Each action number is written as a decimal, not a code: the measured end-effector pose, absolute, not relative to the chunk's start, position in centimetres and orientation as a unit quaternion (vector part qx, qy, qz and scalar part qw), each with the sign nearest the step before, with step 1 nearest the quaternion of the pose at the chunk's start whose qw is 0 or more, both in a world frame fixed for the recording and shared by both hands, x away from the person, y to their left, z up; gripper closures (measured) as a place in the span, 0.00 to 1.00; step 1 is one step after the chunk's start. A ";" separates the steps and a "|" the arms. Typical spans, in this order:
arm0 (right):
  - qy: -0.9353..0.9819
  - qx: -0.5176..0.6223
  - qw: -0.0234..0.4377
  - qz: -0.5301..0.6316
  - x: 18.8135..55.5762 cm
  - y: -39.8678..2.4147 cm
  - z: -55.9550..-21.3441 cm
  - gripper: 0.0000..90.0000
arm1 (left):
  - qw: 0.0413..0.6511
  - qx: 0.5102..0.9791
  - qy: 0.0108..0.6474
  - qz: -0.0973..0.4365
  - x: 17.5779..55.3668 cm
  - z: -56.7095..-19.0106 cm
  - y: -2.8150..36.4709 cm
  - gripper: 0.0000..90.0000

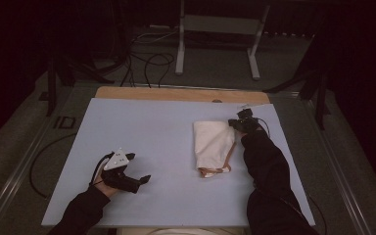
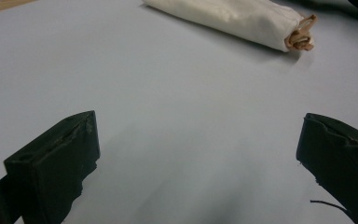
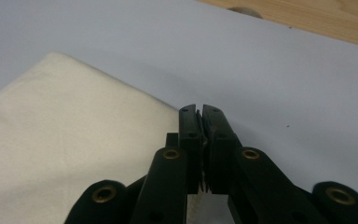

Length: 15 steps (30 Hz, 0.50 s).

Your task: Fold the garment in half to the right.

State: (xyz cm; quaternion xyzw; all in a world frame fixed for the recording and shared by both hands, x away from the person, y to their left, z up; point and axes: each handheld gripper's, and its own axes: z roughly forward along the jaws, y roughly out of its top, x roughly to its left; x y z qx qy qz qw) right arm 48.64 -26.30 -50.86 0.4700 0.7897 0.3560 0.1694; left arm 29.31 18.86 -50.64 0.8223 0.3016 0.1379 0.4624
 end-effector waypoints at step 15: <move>0.795 0.469 0.175 0.343 48.7 -26.2 -52.4 0.92 | 0.461 0.822 0.303 0.142 29.3 -50.5 19.0 0.00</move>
